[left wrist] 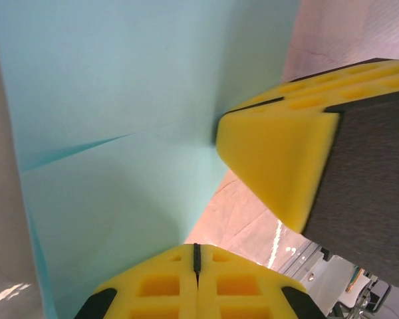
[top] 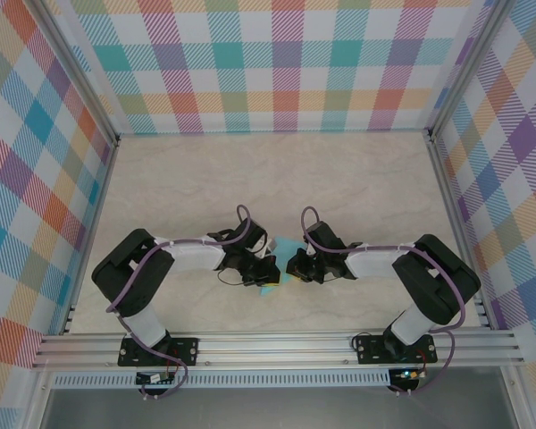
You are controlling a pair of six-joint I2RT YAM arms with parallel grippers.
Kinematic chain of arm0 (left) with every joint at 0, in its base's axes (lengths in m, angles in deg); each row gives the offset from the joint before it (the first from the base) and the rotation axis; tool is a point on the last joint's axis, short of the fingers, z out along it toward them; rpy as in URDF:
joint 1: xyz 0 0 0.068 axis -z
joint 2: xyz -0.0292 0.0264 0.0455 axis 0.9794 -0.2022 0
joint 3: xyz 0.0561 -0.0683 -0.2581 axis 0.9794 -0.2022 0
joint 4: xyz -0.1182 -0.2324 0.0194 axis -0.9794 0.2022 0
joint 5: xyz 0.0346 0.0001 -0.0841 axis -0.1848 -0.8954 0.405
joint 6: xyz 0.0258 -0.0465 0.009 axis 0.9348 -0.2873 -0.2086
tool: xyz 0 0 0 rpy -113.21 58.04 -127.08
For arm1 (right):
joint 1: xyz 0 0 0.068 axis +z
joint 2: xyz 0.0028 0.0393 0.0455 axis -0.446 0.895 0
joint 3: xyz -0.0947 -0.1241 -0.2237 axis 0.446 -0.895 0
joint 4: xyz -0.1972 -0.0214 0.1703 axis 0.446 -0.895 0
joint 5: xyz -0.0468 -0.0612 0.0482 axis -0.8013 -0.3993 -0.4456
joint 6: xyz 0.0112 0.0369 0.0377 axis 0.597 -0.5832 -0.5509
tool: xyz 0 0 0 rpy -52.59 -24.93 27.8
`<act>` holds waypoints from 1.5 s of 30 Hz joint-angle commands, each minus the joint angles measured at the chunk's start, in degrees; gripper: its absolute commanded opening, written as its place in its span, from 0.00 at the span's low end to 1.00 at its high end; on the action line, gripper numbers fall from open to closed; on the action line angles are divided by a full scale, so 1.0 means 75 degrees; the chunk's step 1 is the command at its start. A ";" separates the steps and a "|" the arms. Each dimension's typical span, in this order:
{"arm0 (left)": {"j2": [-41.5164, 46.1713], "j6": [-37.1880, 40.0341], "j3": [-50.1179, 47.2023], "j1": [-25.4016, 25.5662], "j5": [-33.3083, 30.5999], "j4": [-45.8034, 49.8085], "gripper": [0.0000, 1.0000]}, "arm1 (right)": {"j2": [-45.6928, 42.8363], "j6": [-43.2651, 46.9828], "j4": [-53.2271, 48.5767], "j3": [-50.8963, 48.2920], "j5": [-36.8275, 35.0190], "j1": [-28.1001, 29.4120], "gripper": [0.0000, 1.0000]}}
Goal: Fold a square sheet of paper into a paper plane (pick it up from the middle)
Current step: Third fold the triangle at the center of the table.
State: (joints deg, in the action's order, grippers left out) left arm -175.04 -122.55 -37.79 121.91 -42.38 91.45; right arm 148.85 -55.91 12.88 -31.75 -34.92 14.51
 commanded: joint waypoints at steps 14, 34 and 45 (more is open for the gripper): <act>-0.0531 0.0286 0.0507 0.0346 -0.0248 0.0417 0.00 | 0.0122 -0.0057 -0.0656 -0.0193 -0.0420 0.0054 0.13; 0.0571 0.0622 0.0137 0.0334 -0.1075 0.1433 0.00 | 0.0124 -0.0022 -0.0769 -0.0168 -0.0452 0.0053 0.13; -0.0127 0.0686 -0.0156 0.0264 -0.1111 0.1102 0.00 | 0.0112 -0.0016 -0.0806 -0.0158 -0.0454 0.0054 0.13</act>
State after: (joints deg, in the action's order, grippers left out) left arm -174.29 -119.01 -37.62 124.05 -48.23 98.25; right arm 148.85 -55.91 12.79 -31.73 -35.07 14.51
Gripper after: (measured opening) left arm 0.045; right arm 0.128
